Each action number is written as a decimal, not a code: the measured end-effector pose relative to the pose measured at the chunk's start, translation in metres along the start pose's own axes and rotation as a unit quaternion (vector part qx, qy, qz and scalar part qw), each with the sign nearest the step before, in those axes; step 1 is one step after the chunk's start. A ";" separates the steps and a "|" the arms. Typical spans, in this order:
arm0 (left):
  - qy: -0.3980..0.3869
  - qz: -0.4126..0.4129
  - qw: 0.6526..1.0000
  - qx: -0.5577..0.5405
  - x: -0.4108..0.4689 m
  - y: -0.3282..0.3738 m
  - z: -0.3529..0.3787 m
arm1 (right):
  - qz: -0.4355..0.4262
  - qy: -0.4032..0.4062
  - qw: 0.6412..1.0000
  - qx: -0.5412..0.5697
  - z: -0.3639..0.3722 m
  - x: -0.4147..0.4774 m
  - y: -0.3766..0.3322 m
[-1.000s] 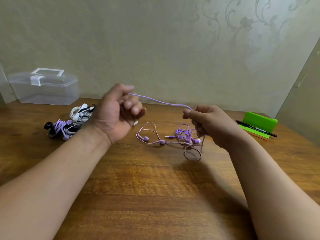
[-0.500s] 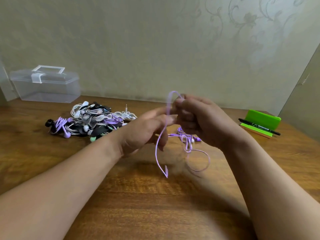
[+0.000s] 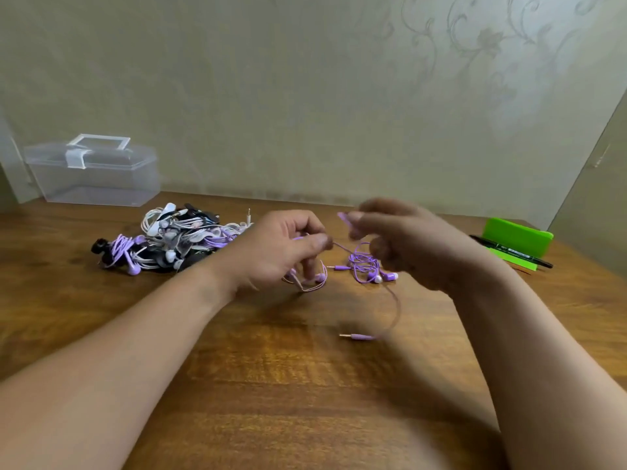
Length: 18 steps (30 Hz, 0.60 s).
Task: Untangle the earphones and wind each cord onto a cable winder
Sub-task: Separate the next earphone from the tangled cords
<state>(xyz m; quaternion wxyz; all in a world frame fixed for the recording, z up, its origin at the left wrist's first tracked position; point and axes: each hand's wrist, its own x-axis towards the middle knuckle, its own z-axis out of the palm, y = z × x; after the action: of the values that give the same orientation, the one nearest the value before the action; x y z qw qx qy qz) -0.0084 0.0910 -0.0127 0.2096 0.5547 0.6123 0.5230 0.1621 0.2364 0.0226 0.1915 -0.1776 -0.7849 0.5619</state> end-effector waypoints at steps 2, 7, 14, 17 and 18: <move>0.007 0.018 0.999 0.046 -0.001 0.000 0.005 | -0.006 -0.074 0.991 -0.116 0.005 -0.002 0.003; 0.019 0.027 0.997 0.068 -0.001 0.004 -0.001 | -0.010 -0.126 0.977 -0.174 -0.008 -0.004 0.003; 0.026 -0.007 0.996 0.081 -0.003 0.009 -0.005 | -0.036 0.007 0.982 -0.184 -0.018 -0.001 0.007; 0.031 0.022 0.994 0.107 -0.006 0.011 0.003 | -0.040 -0.037 0.998 -0.045 0.006 0.000 0.003; 0.039 0.046 0.993 0.104 -0.006 0.011 0.005 | -0.029 -0.094 0.995 -0.035 0.014 -0.001 0.004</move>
<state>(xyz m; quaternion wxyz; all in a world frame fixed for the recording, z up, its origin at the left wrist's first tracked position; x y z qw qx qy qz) 0.0023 0.0858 -0.0065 0.1024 0.5807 0.6447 0.4865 0.1561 0.2257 0.0146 0.1264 -0.1079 -0.8236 0.5423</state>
